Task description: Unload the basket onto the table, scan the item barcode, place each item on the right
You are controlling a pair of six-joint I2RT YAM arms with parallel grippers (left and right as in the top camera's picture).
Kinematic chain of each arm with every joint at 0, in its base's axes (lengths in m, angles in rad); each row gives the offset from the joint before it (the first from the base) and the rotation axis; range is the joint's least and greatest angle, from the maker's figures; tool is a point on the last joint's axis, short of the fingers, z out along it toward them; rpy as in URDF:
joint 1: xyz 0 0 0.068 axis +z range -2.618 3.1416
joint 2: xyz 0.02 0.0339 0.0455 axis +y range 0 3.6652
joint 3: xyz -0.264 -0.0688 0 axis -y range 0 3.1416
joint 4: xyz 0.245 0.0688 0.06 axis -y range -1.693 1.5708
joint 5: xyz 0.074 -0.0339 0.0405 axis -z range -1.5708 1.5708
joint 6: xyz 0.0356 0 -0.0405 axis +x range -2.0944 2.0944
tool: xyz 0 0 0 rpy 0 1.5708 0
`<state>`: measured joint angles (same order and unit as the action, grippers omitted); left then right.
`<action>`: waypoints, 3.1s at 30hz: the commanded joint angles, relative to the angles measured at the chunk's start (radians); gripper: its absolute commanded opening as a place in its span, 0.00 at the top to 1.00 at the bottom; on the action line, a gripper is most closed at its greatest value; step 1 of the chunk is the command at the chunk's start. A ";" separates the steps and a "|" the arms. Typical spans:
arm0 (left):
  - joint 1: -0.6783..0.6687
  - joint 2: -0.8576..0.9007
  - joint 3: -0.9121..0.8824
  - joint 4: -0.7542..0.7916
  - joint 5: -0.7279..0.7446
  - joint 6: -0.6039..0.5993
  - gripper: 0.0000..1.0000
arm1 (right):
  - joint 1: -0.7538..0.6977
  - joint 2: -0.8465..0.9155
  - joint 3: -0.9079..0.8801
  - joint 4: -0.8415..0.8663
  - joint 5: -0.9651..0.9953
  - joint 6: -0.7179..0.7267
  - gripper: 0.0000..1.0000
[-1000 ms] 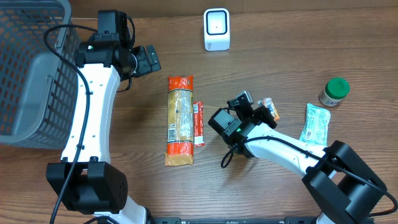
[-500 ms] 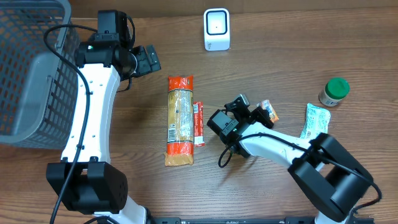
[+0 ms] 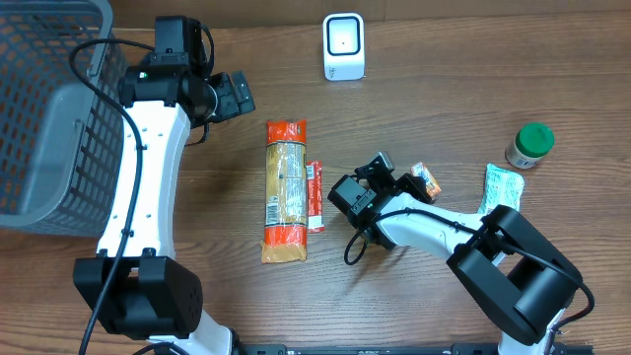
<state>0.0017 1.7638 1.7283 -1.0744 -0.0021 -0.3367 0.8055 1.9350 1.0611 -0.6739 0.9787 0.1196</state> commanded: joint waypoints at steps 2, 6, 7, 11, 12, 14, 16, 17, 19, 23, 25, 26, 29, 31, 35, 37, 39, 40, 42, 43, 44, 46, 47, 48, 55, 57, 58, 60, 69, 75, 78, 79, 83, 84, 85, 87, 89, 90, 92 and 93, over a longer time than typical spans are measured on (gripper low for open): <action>-0.002 0.008 0.003 0.002 -0.009 0.011 0.00 | -0.002 0.006 0.012 0.007 -0.004 0.006 0.78; -0.002 0.008 0.003 0.002 -0.009 0.011 0.00 | -0.002 0.006 0.014 0.009 -0.003 0.006 0.72; -0.002 0.008 0.003 0.002 -0.009 0.011 0.00 | -0.002 0.006 0.015 0.010 -0.003 0.006 0.71; -0.002 0.008 0.003 0.002 -0.009 0.011 0.00 | -0.002 0.006 0.022 0.011 -0.003 0.006 0.66; -0.002 0.008 0.003 0.002 -0.009 0.011 0.01 | -0.002 0.004 0.027 0.011 -0.003 0.006 0.65; -0.002 0.008 0.003 0.002 -0.008 0.011 0.00 | -0.002 -0.004 0.037 0.011 -0.004 0.007 0.64; -0.002 0.008 0.003 0.002 -0.009 0.012 0.00 | -0.002 -0.021 0.048 0.011 -0.004 0.010 0.63; -0.002 0.008 0.003 0.002 -0.009 0.011 0.00 | -0.002 -0.032 0.054 0.011 -0.004 0.010 0.62; -0.002 0.008 0.003 0.002 -0.008 0.011 0.00 | -0.003 -0.077 0.076 0.009 -0.017 0.010 0.49; -0.002 0.008 0.003 0.002 -0.009 0.012 0.00 | -0.028 -0.148 0.098 0.007 -0.147 0.009 0.15; -0.002 0.008 0.003 0.002 -0.009 0.012 0.00 | -0.063 -0.184 0.098 0.006 -0.255 0.009 0.15; -0.002 0.008 0.003 0.002 -0.009 0.011 0.00 | -0.083 -0.197 0.098 0.001 -0.314 0.010 0.15; -0.002 0.008 0.003 0.002 -0.009 0.011 0.01 | -0.156 -0.217 0.098 -0.031 -0.501 0.010 0.13; -0.002 0.008 0.003 0.002 -0.008 0.012 0.01 | -0.230 -0.216 0.098 -0.083 -0.642 0.009 0.13; -0.002 0.008 0.003 0.002 -0.009 0.012 0.00 | -0.338 -0.216 0.097 -0.143 -0.814 0.002 0.13; -0.002 0.008 0.003 0.002 -0.009 0.011 0.01 | -0.374 -0.216 0.093 -0.144 -0.893 0.002 0.13; -0.002 0.008 0.003 0.002 -0.009 0.012 0.01 | -0.396 -0.216 0.088 -0.140 -0.958 -0.031 0.13; -0.002 0.008 0.003 0.002 -0.008 0.012 0.00 | -0.402 -0.216 0.086 -0.140 -0.980 -0.048 0.13; -0.002 0.008 0.003 0.002 -0.009 0.011 0.01 | -0.404 -0.216 0.082 -0.134 -0.992 -0.055 0.13; -0.002 0.008 0.003 0.002 -0.009 0.011 0.00 | -0.404 -0.216 0.079 -0.128 -0.992 -0.055 0.13; -0.002 0.008 0.003 0.002 -0.009 0.011 0.00 | -0.404 -0.216 0.074 -0.120 -0.991 -0.055 0.13; -0.002 0.008 0.003 0.002 -0.009 0.012 0.00 | -0.403 -0.216 0.057 -0.087 -0.975 -0.055 0.17; -0.002 0.008 0.003 0.002 -0.009 0.011 0.00 | -0.403 -0.216 0.051 -0.076 -0.956 -0.055 0.19; -0.002 0.008 0.003 0.002 -0.008 0.011 0.01 | -0.403 -0.216 0.045 -0.065 -0.932 -0.055 0.20; -0.002 0.008 0.003 0.002 -0.009 0.011 0.00 | -0.403 -0.216 -0.001 0.001 -0.841 -0.069 0.27; -0.002 0.008 0.003 0.002 -0.008 0.012 0.01 | -0.402 -0.216 -0.013 0.015 -0.842 -0.068 0.35; -0.002 0.008 0.003 0.002 -0.009 0.011 0.01 | -0.402 -0.216 -0.015 0.015 -0.842 -0.068 0.38; -0.002 0.008 0.003 0.002 -0.008 0.011 0.00 | -0.402 -0.212 -0.015 0.015 -0.846 -0.068 0.45; -0.002 0.008 0.003 0.002 -0.008 0.011 0.00 | -0.402 -0.211 -0.015 0.016 -0.888 -0.068 0.71; -0.002 0.008 0.003 0.002 -0.009 0.011 0.01 | -0.402 -0.211 -0.015 0.027 -0.906 -0.068 0.49; -0.002 0.008 0.003 0.002 -0.009 0.012 0.00 | -0.402 -0.211 -0.015 0.040 -0.906 -0.068 0.80; -0.002 0.008 0.003 0.002 -0.008 0.011 0.00 | -0.402 -0.211 -0.015 0.042 -0.906 -0.068 0.79; -0.002 0.008 0.003 0.002 -0.008 0.011 0.00 | -0.402 -0.211 -0.015 0.050 -0.906 -0.064 0.53; -0.002 0.008 0.003 0.002 -0.009 0.011 0.00 | -0.402 -0.211 -0.015 0.053 -0.913 -0.064 0.51; -0.002 0.008 0.003 0.002 -0.008 0.012 0.00 | -0.402 -0.211 -0.015 0.058 -0.926 -0.064 0.51; -0.002 0.008 0.003 0.002 -0.009 0.012 0.00 | -0.402 -0.211 -0.015 0.069 -0.970 -0.064 0.51; -0.002 0.008 0.003 0.002 -0.008 0.011 0.00 | -0.402 -0.211 -0.015 0.083 -1.021 -0.064 0.51; -0.002 0.008 0.003 0.002 -0.009 0.011 0.01 | -0.402 -0.211 -0.015 0.089 -1.040 -0.063 0.52; -0.002 0.008 0.003 0.002 -0.008 0.012 0.00 | -0.402 -0.211 -0.014 0.098 -1.036 -0.037 0.50; -0.002 0.008 0.003 0.002 -0.009 0.012 0.00 | -0.402 -0.211 -0.014 0.102 -1.030 -0.034 0.49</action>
<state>0.0017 1.7638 1.7283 -1.0744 -0.0017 -0.3367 0.4015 1.7317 1.0523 -0.5865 -0.0170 0.0593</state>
